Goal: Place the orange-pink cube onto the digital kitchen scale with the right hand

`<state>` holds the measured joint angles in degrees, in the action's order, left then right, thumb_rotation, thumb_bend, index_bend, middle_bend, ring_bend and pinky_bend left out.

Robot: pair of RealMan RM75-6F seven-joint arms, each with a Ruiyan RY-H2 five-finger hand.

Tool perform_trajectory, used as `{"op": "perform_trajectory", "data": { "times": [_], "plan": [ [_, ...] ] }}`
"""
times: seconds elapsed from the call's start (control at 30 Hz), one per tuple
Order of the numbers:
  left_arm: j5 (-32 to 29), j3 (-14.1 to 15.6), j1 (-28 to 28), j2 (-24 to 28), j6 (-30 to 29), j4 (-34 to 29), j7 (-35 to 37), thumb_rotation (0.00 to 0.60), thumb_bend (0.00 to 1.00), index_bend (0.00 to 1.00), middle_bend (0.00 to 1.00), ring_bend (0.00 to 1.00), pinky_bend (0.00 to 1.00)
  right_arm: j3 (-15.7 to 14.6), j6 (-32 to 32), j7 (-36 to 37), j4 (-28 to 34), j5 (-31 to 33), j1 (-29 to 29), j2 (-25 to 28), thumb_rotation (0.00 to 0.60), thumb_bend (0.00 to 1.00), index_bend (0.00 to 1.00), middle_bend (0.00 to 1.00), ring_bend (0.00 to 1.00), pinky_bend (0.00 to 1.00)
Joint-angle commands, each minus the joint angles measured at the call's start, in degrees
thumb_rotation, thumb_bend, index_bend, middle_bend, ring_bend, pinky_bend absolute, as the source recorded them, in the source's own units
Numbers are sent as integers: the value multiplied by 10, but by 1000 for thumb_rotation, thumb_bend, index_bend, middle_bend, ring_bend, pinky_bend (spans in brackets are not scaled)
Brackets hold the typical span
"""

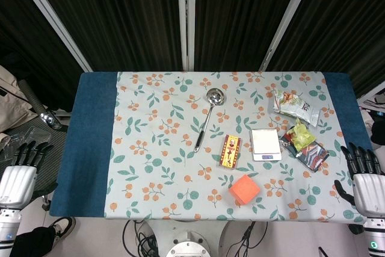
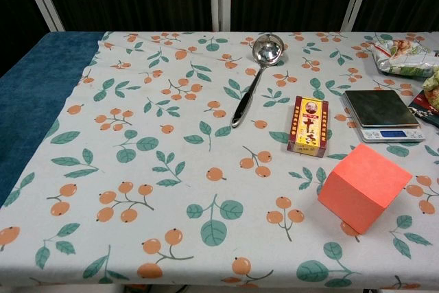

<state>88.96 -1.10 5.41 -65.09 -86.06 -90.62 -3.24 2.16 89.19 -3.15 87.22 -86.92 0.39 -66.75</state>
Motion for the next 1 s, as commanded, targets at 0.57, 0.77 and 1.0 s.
{"op": "perform_trajectory", "data": {
  "times": [0.57,0.77,1.0],
  "plan": [
    [4,6,-5,2,-4,-7,-8,600,34,136,92,0,55,-51,-89,-102,50,-96,50,23,600,93,0,0,0,0],
    [-5,6,-8,3,-1,-12,-11,600,34,136,92,0,55,-71,-172,-165,92,-135,96,26,600,26,0,0,0,0],
    [-5,6,-8,3,-1,-16,-22,600,34,136,92,0,55,-64,-239,-233,119,-166,149,3,600,26,0,0,0,0]
  ]
}}
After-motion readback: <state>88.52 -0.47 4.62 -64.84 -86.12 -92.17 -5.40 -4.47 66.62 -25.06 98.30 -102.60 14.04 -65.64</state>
